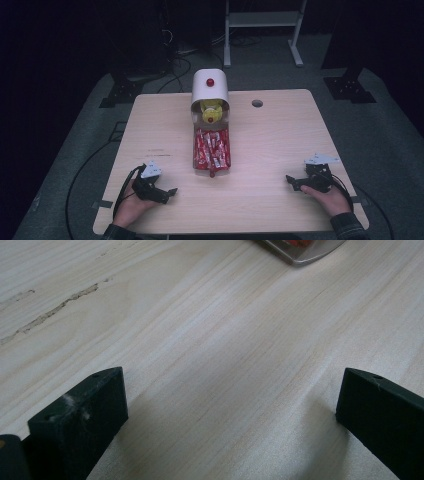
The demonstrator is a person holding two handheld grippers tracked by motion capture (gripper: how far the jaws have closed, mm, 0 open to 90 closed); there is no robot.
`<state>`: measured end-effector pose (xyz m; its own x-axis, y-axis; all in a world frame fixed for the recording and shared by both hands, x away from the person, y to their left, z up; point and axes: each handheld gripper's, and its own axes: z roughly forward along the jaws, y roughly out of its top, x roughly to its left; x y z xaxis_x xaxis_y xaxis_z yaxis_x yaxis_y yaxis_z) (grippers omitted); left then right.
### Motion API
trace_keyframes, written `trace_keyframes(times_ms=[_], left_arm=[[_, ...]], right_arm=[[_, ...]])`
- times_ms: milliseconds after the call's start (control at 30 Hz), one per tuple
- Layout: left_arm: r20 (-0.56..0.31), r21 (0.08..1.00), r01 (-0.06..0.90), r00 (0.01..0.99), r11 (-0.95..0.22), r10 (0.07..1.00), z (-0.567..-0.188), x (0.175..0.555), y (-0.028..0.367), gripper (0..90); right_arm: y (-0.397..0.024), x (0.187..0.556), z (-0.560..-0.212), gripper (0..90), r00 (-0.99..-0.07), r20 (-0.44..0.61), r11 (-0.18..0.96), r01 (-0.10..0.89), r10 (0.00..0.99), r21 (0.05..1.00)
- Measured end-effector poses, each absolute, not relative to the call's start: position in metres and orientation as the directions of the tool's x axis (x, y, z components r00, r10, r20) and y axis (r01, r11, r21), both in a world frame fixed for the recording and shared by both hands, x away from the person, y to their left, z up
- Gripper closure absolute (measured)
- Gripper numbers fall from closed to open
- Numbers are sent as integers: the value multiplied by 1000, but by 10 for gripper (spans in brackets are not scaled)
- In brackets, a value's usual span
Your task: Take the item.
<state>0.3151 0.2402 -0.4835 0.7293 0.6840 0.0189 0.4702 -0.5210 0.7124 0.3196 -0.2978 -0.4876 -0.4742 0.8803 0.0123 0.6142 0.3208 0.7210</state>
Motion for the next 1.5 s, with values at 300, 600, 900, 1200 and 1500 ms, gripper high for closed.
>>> trace_keyframes(times_ms=[300, 600, 900, 1200, 1500], left_arm=[[18, 713, 471, 728, -519, 685, -484, 315, 240, 0], [18, 713, 471, 728, -519, 686, -484, 315, 240, 0], [19, 712, 471, 729, -521, 685, -483, 315, 240, 0], [19, 712, 471, 729, -521, 685, -483, 315, 240, 0], [20, 712, 470, 729, -522, 684, -483, 315, 240, 0]], right_arm=[[-298, 320, -485, 57, -469, 20, 318, 629, 883, 709], [-296, 320, -476, 92, -467, 47, 294, 628, 883, 720], [-292, 322, -470, 93, -483, 75, 287, 630, 872, 722], [-286, 326, -464, 94, -502, 88, 290, 625, 860, 725], [-278, 331, -455, 95, -522, 94, 296, 612, 848, 733]])
